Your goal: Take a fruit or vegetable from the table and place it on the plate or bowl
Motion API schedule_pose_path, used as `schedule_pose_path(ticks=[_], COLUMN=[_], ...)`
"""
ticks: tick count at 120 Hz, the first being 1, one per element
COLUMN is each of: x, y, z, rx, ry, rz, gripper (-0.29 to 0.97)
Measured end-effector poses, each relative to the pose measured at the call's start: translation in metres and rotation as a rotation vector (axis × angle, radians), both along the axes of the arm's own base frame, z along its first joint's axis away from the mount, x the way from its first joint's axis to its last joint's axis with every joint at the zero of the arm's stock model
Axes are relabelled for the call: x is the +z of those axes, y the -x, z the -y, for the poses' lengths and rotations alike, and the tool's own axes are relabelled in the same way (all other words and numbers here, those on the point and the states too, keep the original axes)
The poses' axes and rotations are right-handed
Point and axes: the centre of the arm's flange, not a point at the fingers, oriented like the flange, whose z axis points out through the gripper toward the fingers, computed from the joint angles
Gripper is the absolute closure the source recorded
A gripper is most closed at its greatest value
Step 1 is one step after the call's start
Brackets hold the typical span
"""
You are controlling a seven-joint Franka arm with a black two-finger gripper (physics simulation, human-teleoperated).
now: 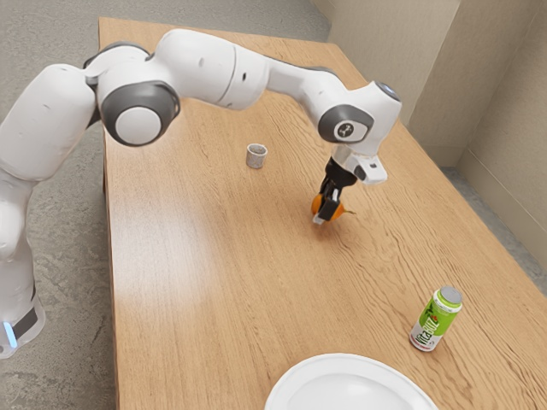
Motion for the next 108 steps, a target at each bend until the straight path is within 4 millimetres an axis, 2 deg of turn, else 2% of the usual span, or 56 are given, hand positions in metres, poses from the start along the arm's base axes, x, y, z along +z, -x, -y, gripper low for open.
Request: schedule_pose_path(ticks=[22, 37, 77, 108], x=[0.041, 0.066, 0.075, 0.086], y=[0.009, 0.028, 0.065, 0.098], z=[0.006, 0.028, 0.145, 0.253], rx=[-0.009, -0.046, -0.257, -0.454], ry=[0.006, 0.018, 0.069, 0.101], rz=[0.050, 0.063, 0.055, 0.081], gripper=[0.41, 0.41, 0.41, 0.40])
